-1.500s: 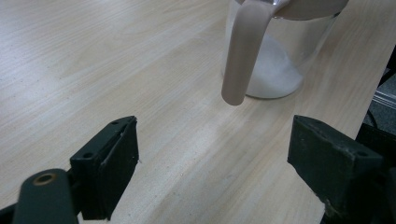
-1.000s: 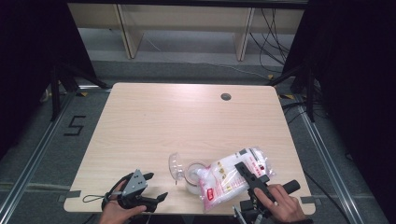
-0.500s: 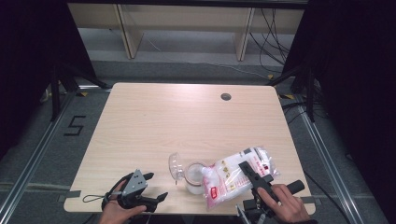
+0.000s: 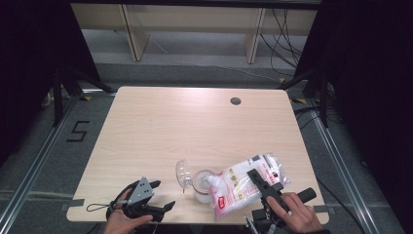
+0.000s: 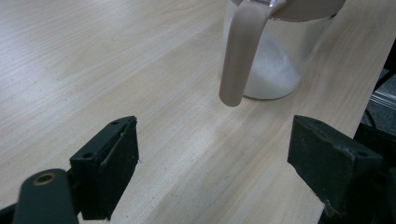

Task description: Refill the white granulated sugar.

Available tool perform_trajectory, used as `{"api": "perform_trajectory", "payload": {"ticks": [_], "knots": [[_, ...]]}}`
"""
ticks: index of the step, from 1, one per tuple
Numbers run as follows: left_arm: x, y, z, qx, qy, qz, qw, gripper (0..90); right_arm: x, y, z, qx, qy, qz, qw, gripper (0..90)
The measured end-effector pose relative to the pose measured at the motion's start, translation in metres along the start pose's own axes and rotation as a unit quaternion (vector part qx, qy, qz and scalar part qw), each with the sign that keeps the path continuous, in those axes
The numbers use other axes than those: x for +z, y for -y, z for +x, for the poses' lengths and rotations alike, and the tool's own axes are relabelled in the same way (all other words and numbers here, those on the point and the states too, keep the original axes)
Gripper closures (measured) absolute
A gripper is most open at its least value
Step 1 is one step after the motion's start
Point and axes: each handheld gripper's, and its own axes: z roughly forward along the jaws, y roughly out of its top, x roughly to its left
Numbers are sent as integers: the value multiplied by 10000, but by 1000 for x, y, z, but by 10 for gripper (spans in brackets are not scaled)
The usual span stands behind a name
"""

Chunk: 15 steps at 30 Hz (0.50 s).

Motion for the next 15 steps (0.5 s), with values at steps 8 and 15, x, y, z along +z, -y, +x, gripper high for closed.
{"api": "perform_trajectory", "payload": {"ticks": [8,15], "knots": [[0,0,0,-5,20,3,10000,159,0,4,3,86,-51,124,9999,657],[1,0,-1,-38,3,-48,10000,159,-4,1,0,19,-4,73,10000,663]]}}
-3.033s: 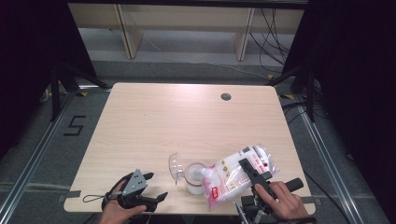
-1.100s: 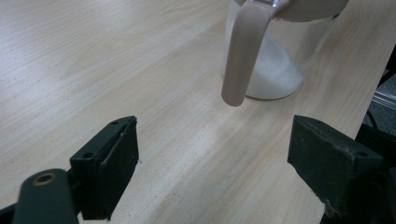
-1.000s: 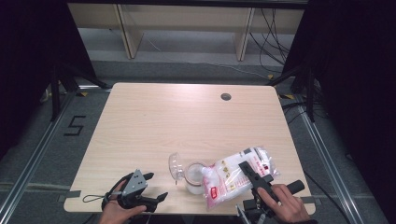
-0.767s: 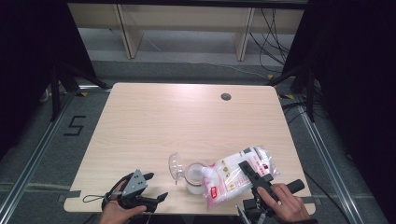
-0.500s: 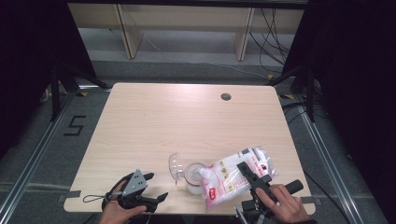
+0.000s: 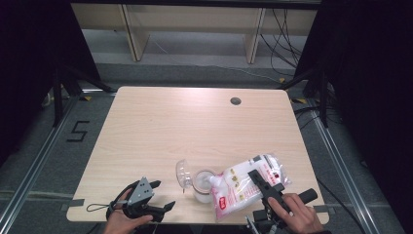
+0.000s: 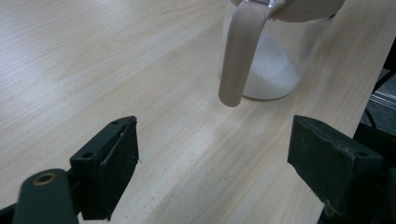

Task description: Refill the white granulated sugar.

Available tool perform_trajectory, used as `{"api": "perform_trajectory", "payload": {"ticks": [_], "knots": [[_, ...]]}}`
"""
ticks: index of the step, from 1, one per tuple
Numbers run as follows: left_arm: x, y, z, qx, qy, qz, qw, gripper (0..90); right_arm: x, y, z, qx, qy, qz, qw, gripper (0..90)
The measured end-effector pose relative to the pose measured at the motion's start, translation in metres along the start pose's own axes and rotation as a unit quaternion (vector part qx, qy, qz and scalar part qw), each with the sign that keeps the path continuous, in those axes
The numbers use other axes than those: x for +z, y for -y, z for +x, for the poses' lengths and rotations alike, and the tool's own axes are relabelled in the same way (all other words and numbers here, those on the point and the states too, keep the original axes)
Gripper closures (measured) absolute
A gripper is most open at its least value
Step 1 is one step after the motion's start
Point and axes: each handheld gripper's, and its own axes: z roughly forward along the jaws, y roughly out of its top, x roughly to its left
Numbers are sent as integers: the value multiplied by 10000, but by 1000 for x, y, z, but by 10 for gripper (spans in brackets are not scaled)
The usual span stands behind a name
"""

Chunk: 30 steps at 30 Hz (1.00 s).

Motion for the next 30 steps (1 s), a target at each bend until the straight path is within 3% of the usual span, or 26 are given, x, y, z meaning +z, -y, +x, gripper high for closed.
{"api": "perform_trajectory", "payload": {"ticks": [5,6,8,9,11,14,15,16,20,22,23,25,26,30], "knots": [[0,0,0,6,30,13,10000,159,4,-1,-1,-130,141,-155,9997,666],[-1,-1,3,156,-29,146,9998,159,4,-1,0,-138,145,-140,9997,666],[-1,0,2,134,-32,130,9998,159,2,0,4,112,137,-47,9998,666],[-1,0,2,135,-32,131,9998,159,3,1,1,-81,214,-136,9996,667],[0,0,0,-1,19,11,10000,159,1,2,1,-55,115,-40,9999,667],[0,0,0,5,17,13,10000,159,1,2,1,-9,182,-72,9998,667],[-2,-1,2,149,-33,142,9998,159,-1,1,1,34,98,30,9999,667],[-1,0,2,80,-23,78,9999,159,0,1,-1,-69,195,-133,9997,668],[0,0,0,1,18,-7,10000,159,0,0,-1,48,200,-132,9997,668],[0,0,0,41,18,6,10000,159,-1,0,0,95,132,-60,9999,669],[0,-1,1,104,11,-20,9999,159,-1,0,-2,-43,151,-86,9998,670],[0,-1,1,113,14,-26,9999,159,-1,3,0,6,173,-117,9998,670],[-1,-1,2,178,7,22,9998,159,-2,2,-1,-103,169,-81,9998,670],[0,-1,2,138,7,19,9999,159,-2,2,0,-25,147,-89,9998,671]]}}
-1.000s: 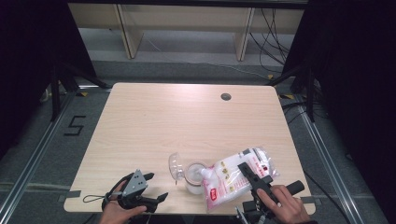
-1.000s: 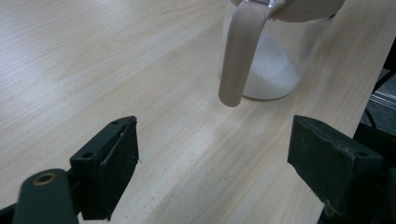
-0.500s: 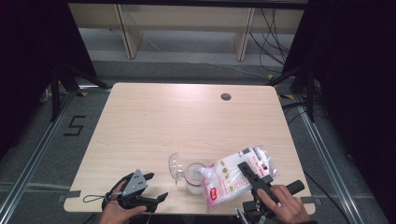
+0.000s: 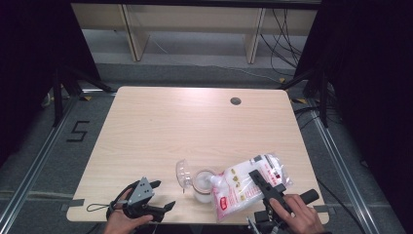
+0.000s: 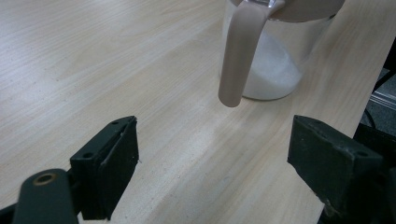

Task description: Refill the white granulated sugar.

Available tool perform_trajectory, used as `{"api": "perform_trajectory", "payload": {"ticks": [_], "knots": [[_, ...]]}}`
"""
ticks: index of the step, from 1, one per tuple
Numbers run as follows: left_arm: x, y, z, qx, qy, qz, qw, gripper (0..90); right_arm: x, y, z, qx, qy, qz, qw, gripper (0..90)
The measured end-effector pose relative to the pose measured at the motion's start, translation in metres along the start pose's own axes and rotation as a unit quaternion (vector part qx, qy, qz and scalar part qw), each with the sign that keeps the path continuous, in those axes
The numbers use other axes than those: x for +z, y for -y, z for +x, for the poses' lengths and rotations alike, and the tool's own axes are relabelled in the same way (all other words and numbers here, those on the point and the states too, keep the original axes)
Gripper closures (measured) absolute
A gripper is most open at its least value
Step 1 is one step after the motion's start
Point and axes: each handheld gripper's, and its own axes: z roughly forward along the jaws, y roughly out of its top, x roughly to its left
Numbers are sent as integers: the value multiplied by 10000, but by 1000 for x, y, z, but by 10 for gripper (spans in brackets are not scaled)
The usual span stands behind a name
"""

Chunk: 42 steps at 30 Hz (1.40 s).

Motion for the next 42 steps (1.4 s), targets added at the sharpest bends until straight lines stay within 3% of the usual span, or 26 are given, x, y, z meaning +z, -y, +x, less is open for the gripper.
{"api": "perform_trajectory", "payload": {"ticks": [2,4,6,7,9,11,12,13,17,19,20,21,23,25,26,27,29,30,37,39,40,41,42], "knots": [[0,0,-1,-6,10,-7,10000,159,1,-2,-1,-46,15,-57,10000,671],[0,0,-1,-33,0,-51,10000,159,2,-2,1,61,35,-40,10000,672],[0,0,1,57,21,-41,10000,159,3,-1,-2,-108,19,-46,9999,672],[0,0,-1,-36,5,-40,10000,159,2,1,0,2,42,-27,10000,672],[-1,0,0,-7,-7,-27,10000,159,-1,1,1,35,-83,133,9999,673],[-1,-1,1,93,10,-34,10000,159,-1,1,3,24,-29,50,10000,673],[-1,-1,0,36,9,-36,10000,159,-2,0,1,-29,-98,113,9999,673],[-1,0,0,-16,2,-31,10000,159,-1,-1,2,-4,-58,12,10000,673],[0,0,-1,4,-3,-34,10000,159,2,-4,0,-66,-37,-67,9999,675],[0,-1,1,106,19,-26,9999,159,3,-4,-2,-143,-41,-65,9999,675],[0,-1,1,98,15,-28,9999,159,2,-2,2,133,-19,7,9999,676],[-1,-1,1,98,24,-20,9999,159,2,-2,-1,-26,-38,-12,10000,676],[0,0,0,-50,25,-24,10000,159,1,1,-1,-36,-11,-36,10000,677],[0,0,0,-7,11,-49,10000,159,0,3,0,-23,27,-27,10000,679],[-1,0,0,67,3,6,10000,159,-1,4,1,43,-97,91,9999,679],[-1,-1,0,29,14,17,10000,159,-2,4,2,128,-83,83,9998,680],[-1,0,0,28,22,2,10000,159,-2,3,2,28,-108,112,9999,680],[-1,0,-1,-93,16,2,10000,159,-1,2,2,50,-69,20,10000,680],[-1,0,-1,-45,15,-12,10000,159,3,-1,2,140,-94,15,9999,682],[-1,0,-1,-87,18,-8,10000,159,2,0,0,31,-37,-17,10000,682],[-1,0,-1,-88,16,-7,10000,159,1,1,2,134,-89,46,9999,683],[-1,0,-1,-84,17,-1,10000,159,1,2,0,12,-59,8,10000,683],[-1,0,-1,-89,14,0,10000,159,0,3,2,128,-44,6,9999,683]]}}
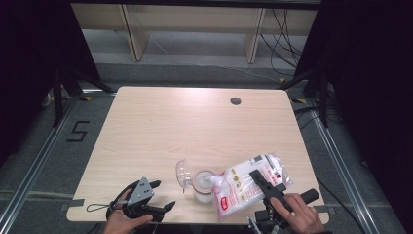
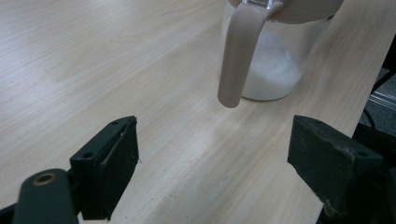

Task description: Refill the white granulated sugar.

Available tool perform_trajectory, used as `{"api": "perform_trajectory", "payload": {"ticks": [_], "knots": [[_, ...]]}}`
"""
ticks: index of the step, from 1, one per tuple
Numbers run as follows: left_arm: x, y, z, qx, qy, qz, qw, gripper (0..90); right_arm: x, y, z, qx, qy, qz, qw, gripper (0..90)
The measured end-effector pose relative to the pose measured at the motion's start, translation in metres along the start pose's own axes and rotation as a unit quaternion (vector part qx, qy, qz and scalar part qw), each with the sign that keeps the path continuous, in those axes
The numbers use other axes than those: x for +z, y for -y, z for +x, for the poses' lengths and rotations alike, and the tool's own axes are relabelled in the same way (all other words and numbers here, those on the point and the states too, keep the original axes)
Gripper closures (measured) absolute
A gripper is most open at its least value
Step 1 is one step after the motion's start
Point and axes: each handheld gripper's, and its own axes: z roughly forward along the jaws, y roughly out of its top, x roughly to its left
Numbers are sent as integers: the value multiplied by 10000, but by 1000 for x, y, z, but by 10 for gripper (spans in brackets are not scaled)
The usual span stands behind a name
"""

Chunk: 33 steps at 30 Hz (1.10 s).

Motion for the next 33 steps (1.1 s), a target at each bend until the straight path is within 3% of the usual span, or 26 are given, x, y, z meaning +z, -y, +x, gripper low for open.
{"api": "perform_trajectory", "payload": {"ticks": [1,8,9,11,12,13,17,20,21,26,27,31,32,33], "knots": [[0,0,0,27,-15,29,10000,159,-1,0,-1,-107,-57,38,9999,683],[0,0,0,1,-7,28,10000,159,0,-2,0,-35,-37,4,10000,685],[0,0,1,12,1,41,10000,159,1,-3,-2,-169,8,-38,9999,685],[1,0,0,40,5,40,10000,159,2,-4,1,53,-6,-27,10000,685],[2,0,-2,-56,34,-19,10000,159,3,-4,-2,-137,2,-86,9999,685],[1,0,-1,24,41,25,10000,159,4,-4,-1,-25,-30,-45,10000,685],[1,0,-1,-6,35,-27,10000,159,3,-2,-3,-131,23,-38,9999,686],[1,0,-1,-18,38,-15,10000,159,1,1,-2,-39,-27,59,10000,687],[1,0,-1,-14,41,-10,10000,159,1,2,-3,-133,19,13,9999,687],[-1,0,0,66,-40,60,10000,159,0,1,-1,-113,-20,-18,9999,687],[0,0,-1,1,-7,7,10000,159,-1,0,2,44,-83,16,10000,688],[0,0,0,33,-15,8,10000,159,0,-2,0,-137,-74,-26,9999,688],[0,0,-1,9,13,-28,10000,159,0,-2,3,55,-130,21,9999,689],[0,0,-1,13,2,12,10000,159,1,-3,1,-31,-97,-36,9999,688]]}}
